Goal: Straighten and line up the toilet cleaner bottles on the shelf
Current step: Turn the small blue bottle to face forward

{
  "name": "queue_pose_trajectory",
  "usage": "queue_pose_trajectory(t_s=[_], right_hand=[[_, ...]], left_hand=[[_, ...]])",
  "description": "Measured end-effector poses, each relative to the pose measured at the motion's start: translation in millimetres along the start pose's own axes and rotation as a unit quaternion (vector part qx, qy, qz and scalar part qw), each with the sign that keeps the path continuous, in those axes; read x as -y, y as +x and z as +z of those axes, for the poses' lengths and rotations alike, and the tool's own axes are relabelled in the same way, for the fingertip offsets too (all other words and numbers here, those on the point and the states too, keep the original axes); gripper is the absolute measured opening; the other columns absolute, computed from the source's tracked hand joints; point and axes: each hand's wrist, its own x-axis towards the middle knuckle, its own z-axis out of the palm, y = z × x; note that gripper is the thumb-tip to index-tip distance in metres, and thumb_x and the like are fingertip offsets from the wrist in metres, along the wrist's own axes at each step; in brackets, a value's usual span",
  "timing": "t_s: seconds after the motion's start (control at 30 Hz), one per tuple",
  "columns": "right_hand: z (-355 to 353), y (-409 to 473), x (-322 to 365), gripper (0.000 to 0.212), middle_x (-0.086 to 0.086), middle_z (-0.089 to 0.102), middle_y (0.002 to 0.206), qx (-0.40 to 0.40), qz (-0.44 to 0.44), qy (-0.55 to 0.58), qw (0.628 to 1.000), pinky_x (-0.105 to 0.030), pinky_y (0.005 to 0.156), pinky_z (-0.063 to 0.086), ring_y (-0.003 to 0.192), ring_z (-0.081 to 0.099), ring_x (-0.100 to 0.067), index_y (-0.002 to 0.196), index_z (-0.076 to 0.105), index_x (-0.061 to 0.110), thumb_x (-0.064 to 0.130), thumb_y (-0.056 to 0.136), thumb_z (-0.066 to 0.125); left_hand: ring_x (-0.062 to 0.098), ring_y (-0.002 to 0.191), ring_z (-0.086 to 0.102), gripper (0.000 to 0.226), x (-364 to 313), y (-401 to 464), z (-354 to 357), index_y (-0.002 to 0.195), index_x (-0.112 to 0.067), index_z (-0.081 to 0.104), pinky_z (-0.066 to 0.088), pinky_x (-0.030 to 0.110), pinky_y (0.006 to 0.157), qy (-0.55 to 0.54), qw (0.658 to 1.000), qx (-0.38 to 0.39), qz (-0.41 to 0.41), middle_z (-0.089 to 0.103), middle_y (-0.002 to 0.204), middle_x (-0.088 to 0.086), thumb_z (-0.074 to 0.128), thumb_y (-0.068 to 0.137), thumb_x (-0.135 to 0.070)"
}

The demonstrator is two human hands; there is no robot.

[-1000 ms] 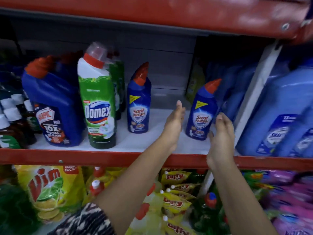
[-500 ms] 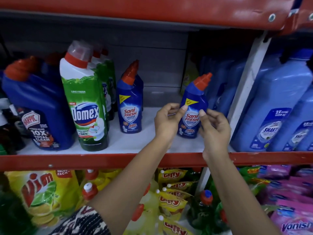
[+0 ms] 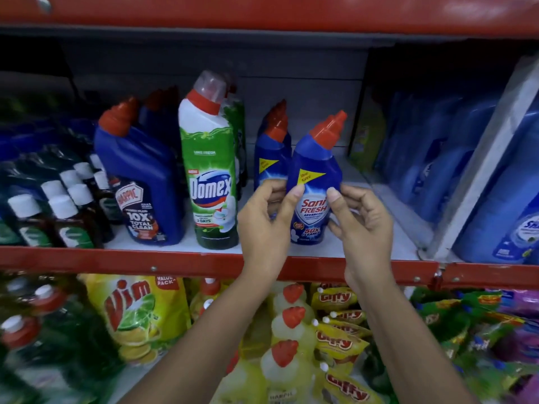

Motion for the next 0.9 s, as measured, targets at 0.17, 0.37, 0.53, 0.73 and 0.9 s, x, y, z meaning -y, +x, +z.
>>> queue_pose_trajectory(t_s=[0.17, 0.37, 0.53, 0.73, 0.9], right_hand=[[19.7, -6.5, -10.8, 0.008, 0.016, 0.076, 0.085, 0.01, 0.01, -0.009, 1.0, -0.024, 0.072, 0.058, 0.086, 0.072, -0.002, 0.095, 0.068, 0.025, 0.021, 0.089, 0.069], [27.1, -5.4, -19.9, 0.014, 0.006, 0.074, 0.097, 0.011, 0.031, -0.035, 0.999, -0.025, 0.073, 0.057, 0.091, 0.072, -0.006, 0.102, 0.068, 0.02, 0.023, 0.089, 0.069], [27.4, -7.4, -22.3, 0.019, 0.005, 0.074, 0.103, 0.006, 0.019, -0.085, 0.996, -0.032, 0.079, 0.06, 0.098, 0.071, -0.01, 0.107, 0.068, 0.021, 0.028, 0.089, 0.068], [33.4, -15.8, -20.4, 0.027, 0.003, 0.073, 0.107, -0.02, 0.002, -0.117, 0.993, -0.023, 0.079, 0.053, 0.097, 0.067, -0.004, 0.112, 0.067, 0.017, 0.035, 0.094, 0.061], [55.0, -26.8, -3.1, 0.015, 0.009, 0.067, 0.099, -0.112, -0.092, -0.115, 0.983, -0.012, 0.076, 0.048, 0.092, 0.061, 0.003, 0.105, 0.064, 0.017, 0.028, 0.096, 0.059]], left_hand=[[-0.021, 0.077, 0.061, 0.005, 3.1, -0.3, -18.6, 0.093, -0.026, 0.061, 0.044, 0.001, 0.064, 0.024, 0.999, -0.025, 0.001, 0.062, 0.081, -0.025, 0.065, 0.09, -0.025], [-0.02, 0.079, 0.061, 0.011, 17.5, -0.6, -24.8, 0.101, -0.019, 0.065, 0.046, 0.001, 0.064, 0.017, 0.999, -0.032, -0.013, 0.063, 0.086, -0.024, 0.065, 0.091, -0.024], [-0.022, 0.09, 0.061, 0.031, 26.0, -6.1, -28.6, 0.123, -0.008, 0.062, 0.048, 0.002, 0.072, -0.01, 1.0, 0.005, -0.019, 0.064, 0.1, -0.02, 0.063, 0.093, -0.017], [-0.02, 0.092, 0.06, 0.022, 20.0, -6.5, -39.3, 0.119, -0.022, 0.056, 0.047, 0.002, 0.071, -0.016, 0.998, 0.056, -0.034, 0.06, 0.102, -0.025, 0.054, 0.097, -0.024], [-0.002, 0.098, 0.061, 0.027, 9.9, -4.6, -62.5, 0.118, -0.014, 0.062, 0.046, 0.005, 0.076, 0.008, 0.999, 0.037, 0.001, 0.065, 0.111, -0.004, 0.05, 0.099, -0.03]])
